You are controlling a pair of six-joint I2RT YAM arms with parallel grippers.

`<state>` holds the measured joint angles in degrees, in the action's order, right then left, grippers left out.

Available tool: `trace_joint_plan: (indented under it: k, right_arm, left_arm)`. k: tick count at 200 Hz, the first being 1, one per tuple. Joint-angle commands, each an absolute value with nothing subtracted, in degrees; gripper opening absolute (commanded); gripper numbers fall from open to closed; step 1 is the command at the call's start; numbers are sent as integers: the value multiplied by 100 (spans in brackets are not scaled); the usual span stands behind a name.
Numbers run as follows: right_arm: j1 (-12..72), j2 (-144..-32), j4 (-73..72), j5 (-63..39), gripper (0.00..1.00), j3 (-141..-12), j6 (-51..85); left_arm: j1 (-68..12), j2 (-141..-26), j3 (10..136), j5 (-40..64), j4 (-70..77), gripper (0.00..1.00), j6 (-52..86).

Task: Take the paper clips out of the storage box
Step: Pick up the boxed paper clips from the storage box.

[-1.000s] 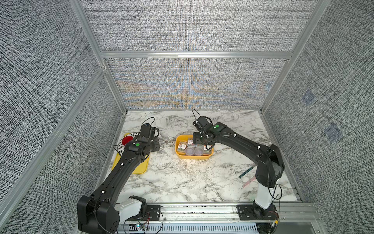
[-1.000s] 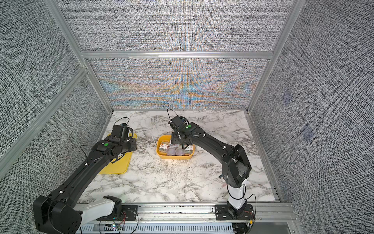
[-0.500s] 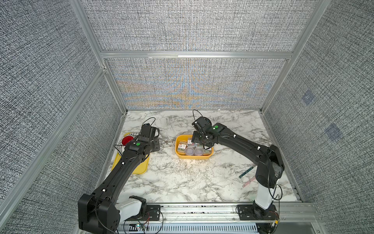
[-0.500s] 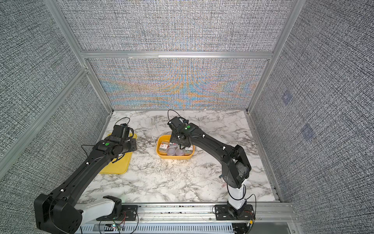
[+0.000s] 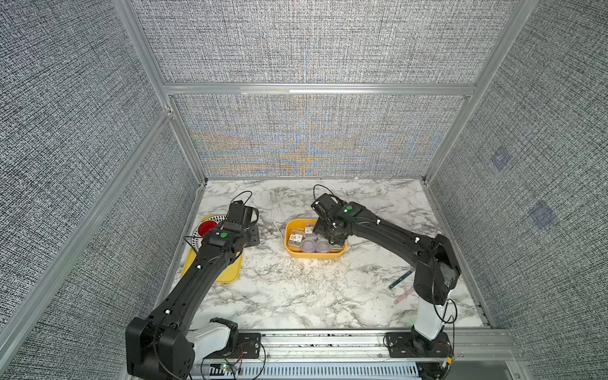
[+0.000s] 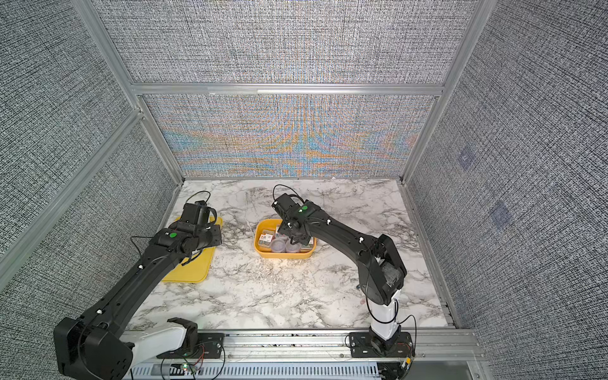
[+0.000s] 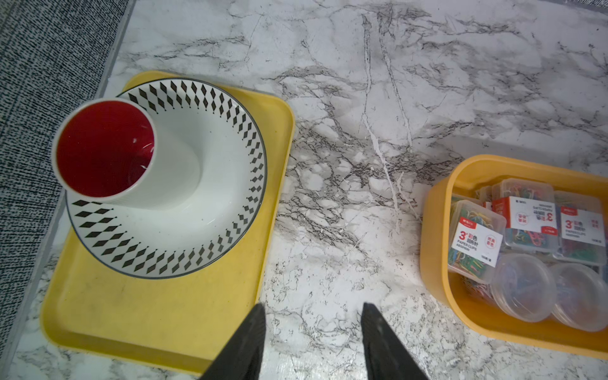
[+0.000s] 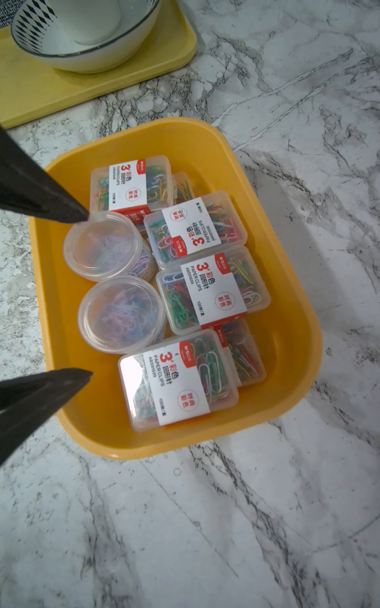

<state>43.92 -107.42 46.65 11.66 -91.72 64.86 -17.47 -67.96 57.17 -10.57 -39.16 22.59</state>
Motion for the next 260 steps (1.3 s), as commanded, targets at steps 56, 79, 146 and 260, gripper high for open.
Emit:
trace_joint_plan:
  k: [56,79,146,260]
  right_arm:
    - [4404,-11019,4572,967,73,-9014,6720]
    - [4407,-11146,4594,949,77,-9060,6745]
    - [4394,-11477,4829,905,78,-9305,6894]
    - [4324,-11690,4799,888,72,-9313,7114]
  left_arm:
    - [-1740,-6755,5704,-1081,-3975,51,2266]
    - [-1740,-6745,5704,-1089,-3977,51,2261]
    - [-1740,-6731,5704,-1064,-3973,50,2254]
    - [-1740,-6703,5704,-1006,-3978,51,2258]
